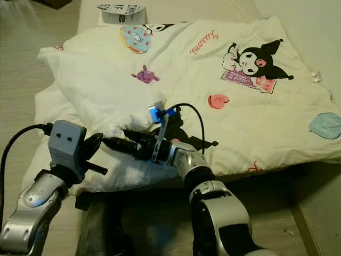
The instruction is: Clean up the room
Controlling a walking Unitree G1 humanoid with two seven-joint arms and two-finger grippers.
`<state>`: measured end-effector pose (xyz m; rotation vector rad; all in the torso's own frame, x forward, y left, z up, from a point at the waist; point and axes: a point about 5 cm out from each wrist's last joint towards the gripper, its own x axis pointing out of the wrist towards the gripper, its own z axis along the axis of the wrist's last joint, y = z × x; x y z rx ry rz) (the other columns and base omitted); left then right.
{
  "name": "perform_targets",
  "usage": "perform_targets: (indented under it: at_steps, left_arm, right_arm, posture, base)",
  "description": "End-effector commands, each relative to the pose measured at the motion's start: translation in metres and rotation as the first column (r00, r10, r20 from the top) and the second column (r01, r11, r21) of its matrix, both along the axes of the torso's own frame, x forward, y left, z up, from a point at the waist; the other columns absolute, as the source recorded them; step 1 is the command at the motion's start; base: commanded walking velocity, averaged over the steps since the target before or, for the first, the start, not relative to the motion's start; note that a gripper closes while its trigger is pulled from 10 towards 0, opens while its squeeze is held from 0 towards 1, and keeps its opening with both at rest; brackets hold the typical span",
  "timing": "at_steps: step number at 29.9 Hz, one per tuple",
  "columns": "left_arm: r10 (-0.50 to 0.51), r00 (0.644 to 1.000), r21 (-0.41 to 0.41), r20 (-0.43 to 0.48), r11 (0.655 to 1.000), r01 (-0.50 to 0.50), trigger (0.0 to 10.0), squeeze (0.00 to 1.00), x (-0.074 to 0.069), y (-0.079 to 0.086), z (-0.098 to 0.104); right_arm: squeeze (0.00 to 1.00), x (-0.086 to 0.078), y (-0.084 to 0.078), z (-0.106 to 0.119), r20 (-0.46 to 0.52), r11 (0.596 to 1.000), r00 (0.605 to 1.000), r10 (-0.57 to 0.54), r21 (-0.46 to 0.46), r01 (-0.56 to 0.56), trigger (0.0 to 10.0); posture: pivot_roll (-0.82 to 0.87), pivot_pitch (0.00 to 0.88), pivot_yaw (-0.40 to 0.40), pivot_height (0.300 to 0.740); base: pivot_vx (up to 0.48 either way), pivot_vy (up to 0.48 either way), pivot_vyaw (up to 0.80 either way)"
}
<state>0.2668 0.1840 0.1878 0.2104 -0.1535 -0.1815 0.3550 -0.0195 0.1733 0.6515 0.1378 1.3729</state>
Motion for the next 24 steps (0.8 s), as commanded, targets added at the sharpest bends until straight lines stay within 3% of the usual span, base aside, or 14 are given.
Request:
perform_targets:
  at_steps: [1, 2, 3, 4, 6, 9, 13, 15, 18, 19, 20, 22, 23, 24]
  left_arm:
    - [0.009, 1.0, 0.019, -0.013, 1.0, -0.009, 10.0, 0.0, -0.003, 0.004, -0.004]
    - [0.009, 1.0, 0.02, -0.011, 1.0, -0.008, 10.0, 0.0, -0.003, 0.004, -0.004]
    - [0.007, 1.0, 0.025, -0.009, 1.0, -0.007, 10.0, 0.0, -0.003, 0.005, -0.004]
    - [0.007, 1.0, 0.025, -0.009, 1.0, -0.007, 10.0, 0.0, -0.003, 0.005, -0.004]
    - [0.006, 1.0, 0.031, -0.005, 1.0, -0.006, 10.0, 0.0, -0.004, 0.007, -0.003]
    - [0.014, 1.0, 0.04, -0.004, 0.999, -0.014, 10.0, 0.0, -0.008, 0.013, -0.002]
    - [0.035, 0.999, 0.047, -0.002, 0.998, -0.035, 10.0, 0.0, -0.012, 0.019, -0.001]
    - [0.066, 0.998, 0.053, 0.001, 0.996, -0.066, 10.0, 0.0, -0.018, 0.027, 0.0]
    - [0.101, 0.995, 0.058, -0.001, 0.993, -0.1, 10.0, 0.0, -0.025, 0.035, -0.001]
    - [0.101, 0.995, 0.058, -0.001, 0.993, -0.1, 10.0, 0.0, -0.025, 0.035, -0.001]
    - [0.117, 0.993, 0.057, 0.0, 0.992, -0.117, 10.0, 0.0, -0.027, 0.039, -0.002]
    - [0.16, 0.987, 0.051, 0.004, 0.986, -0.16, 10.0, 0.0, -0.031, 0.048, -0.001]
    - [0.176, 0.984, 0.048, 0.005, 0.983, -0.176, 10.0, 0.0, -0.032, 0.051, 0.0]
    - [0.176, 0.984, 0.048, 0.005, 0.983, -0.176, 10.0, 0.0, -0.032, 0.051, 0.0]
  right_arm:
    - [0.0, 0.0, 0.002, -0.002, 0.018, 1.0, 1.0, -0.015, -0.026, 0.015, 10.0]
    - [0.0, 0.001, 0.001, -0.004, 0.066, 0.994, 0.997, -0.048, -0.097, 0.055, 10.0]
    - [0.0, 0.005, 0.0, -0.01, 0.217, 0.944, 0.971, -0.096, -0.289, 0.158, 10.0]
    - [0.0, 0.005, 0.0, -0.01, 0.217, 0.944, 0.971, -0.096, -0.289, 0.158, 10.0]
    - [0.0, 0.01, -0.003, -0.008, 0.457, 0.845, 0.884, -0.103, -0.429, 0.32, 10.0]
    - [0.0, 0.015, -0.004, 0.017, 0.521, 0.879, 0.839, -0.157, -0.314, 0.36, 10.0]
    - [0.0, 0.014, -0.004, 0.034, 0.58, 0.901, 0.804, -0.133, -0.267, 0.341, 10.0]
    - [0.0, 0.009, -0.005, 0.045, 0.715, 0.879, 0.698, -0.05, -0.301, 0.371, 10.0]
    - [0.0, 0.016, -0.008, 0.056, 0.738, 0.826, 0.657, -0.154, -0.268, 0.495, 10.0]
    - [0.0, 0.016, -0.008, 0.056, 0.738, 0.826, 0.657, -0.154, -0.268, 0.495, 10.0]
    - [0.0, 0.023, -0.011, 0.058, 0.709, 0.788, 0.663, -0.241, -0.256, 0.56, 10.0]
    - [0.0, 0.041, -0.025, 0.041, 0.484, 0.669, 0.705, -0.518, -0.285, 0.687, 10.0]
    - [0.0, 0.045, -0.03, 0.029, 0.353, 0.637, 0.711, -0.608, -0.317, 0.702, 10.0]
    - [0.0, 0.045, -0.03, 0.029, 0.353, 0.637, 0.711, -0.608, -0.317, 0.702, 10.0]
  posture:
    - [0.18, 0.377, -0.011, 0.541]
    - [0.18, 0.377, -0.011, 0.541]
    - [0.18, 0.376, -0.007, 0.541]
    - [0.18, 0.376, -0.007, 0.541]
    - [0.17, 0.376, -0.006, 0.541]
    - [0.17, 0.373, -0.009, 0.541]
    - [0.17, 0.373, -0.009, 0.541]
    - [0.17, 0.371, -0.013, 0.541]
    - [0.16, 0.371, -0.013, 0.541]
    - [0.16, 0.371, -0.013, 0.541]
    - [0.16, 0.372, -0.012, 0.541]
    - [0.16, 0.369, -0.008, 0.541]
    - [0.16, 0.369, -0.008, 0.541]
    - [0.16, 0.369, -0.008, 0.541]
  base:
    - [0.0, 0.0, 0.0]
    - [0.0, 0.0, 0.0]
    - [0.0, 0.0, 0.0]
    - [0.0, 0.0, 0.0]
    - [0.0, 0.0, 0.0]
    - [0.0, 0.0, 0.0]
    - [0.0, 0.0, 0.0]
    - [0.0, 0.0, 0.0]
    - [0.0, 0.0, 0.0]
    - [0.0, 0.0, 0.0]
    - [0.0, 0.0, 0.0]
    - [0.0, 0.0, 0.0]
    - [0.0, 0.0, 0.0]
    - [0.0, 0.0, 0.0]
